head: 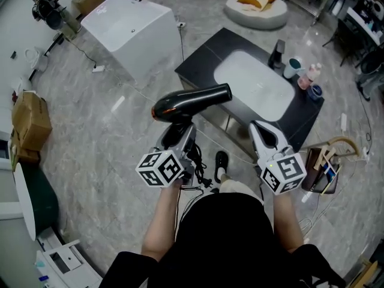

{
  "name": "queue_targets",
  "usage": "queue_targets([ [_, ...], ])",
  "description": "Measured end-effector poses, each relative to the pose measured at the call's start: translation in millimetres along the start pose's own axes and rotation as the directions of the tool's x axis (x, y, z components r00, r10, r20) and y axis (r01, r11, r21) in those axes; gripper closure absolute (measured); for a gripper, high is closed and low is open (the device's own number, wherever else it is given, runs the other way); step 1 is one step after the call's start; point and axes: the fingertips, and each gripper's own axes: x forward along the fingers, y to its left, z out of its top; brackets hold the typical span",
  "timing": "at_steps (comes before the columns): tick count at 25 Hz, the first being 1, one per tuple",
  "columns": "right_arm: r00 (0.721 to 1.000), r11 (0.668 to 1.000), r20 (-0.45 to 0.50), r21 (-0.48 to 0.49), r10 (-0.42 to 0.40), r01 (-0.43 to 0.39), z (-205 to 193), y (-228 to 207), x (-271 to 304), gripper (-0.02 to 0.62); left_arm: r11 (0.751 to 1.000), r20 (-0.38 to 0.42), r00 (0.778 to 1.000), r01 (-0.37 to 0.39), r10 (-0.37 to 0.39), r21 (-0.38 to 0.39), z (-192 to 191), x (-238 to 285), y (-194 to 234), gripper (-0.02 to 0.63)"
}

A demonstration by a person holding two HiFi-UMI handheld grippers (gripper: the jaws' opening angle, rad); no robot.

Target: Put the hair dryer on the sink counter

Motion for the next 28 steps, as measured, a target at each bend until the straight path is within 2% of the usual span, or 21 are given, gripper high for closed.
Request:
queue_targets([
  [6, 1.000, 0.999, 0.006, 0.027, 0.024, -0.024, 18, -23, 50, 0.584, 1.000, -0.026, 1.000, -0.013, 0.013, -0.004, 25, 43, 15, 0.344],
  [15, 1.000, 0.999, -0.003, 0.040, 0.016, -0.016, 37, -85, 111, 0.584, 1.000, -0.036, 0.999, -0.023, 0.022, -0.008, 58, 125, 29, 0.344],
  [21, 0.999, 0.999, -0.007, 0.035, 0.032, -0.031, 41, -108, 138, 0.586, 1.000, -0.028, 0.999, -0.028, 0.028, -0.008, 67, 155, 35, 0.344],
  [28, 0.998, 0.998, -0.029, 0.040, 0.059, -0.058, 40, -108, 155, 0.584, 0.999, -0.034, 0.999, -0.039, 0.038, -0.016, 73, 168, 44, 0.344],
])
